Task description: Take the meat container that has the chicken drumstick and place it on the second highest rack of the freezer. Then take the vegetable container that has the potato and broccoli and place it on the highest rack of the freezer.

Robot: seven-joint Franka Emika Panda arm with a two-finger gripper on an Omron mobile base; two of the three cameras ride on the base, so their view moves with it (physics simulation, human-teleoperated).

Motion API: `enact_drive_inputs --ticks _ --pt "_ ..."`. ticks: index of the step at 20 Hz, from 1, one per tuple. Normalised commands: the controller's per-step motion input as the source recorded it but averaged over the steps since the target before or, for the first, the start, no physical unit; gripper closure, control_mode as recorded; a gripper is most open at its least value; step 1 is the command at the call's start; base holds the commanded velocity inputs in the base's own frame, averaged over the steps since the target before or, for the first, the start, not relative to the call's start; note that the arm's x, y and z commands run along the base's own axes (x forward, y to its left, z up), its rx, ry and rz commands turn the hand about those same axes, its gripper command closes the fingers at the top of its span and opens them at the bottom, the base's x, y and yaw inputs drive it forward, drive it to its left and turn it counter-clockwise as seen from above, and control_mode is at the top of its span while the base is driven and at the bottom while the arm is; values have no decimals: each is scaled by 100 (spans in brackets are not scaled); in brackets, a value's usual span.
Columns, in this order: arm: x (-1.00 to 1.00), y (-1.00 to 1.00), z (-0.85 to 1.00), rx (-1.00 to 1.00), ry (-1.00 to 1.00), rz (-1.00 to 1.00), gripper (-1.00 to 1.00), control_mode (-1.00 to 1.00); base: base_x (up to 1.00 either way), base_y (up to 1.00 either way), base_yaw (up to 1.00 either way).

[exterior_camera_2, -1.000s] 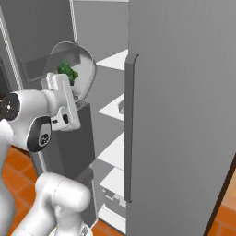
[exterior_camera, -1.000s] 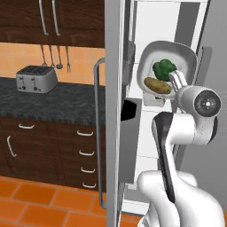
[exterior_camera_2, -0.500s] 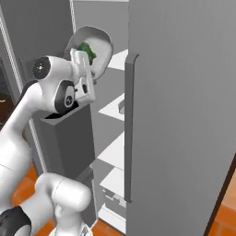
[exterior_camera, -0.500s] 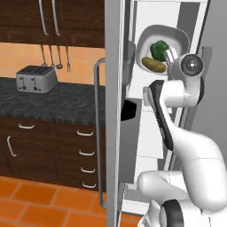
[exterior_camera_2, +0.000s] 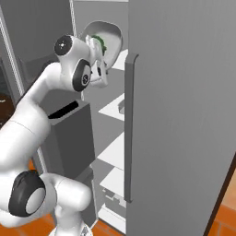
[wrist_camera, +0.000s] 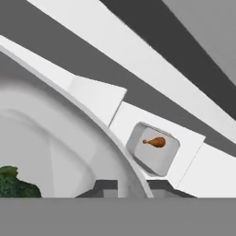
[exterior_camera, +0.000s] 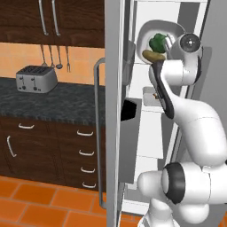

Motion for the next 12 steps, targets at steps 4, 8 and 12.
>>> enact_drive_inputs --ticks 4,8,12 --pt "92 -8 -3 0 2 0 100 -100 0 0 0" --pt "60 -4 -8 0 23 0 100 -100 0 0 0" --pt "29 -6 -8 0 8 0 100 -100 0 0 0"
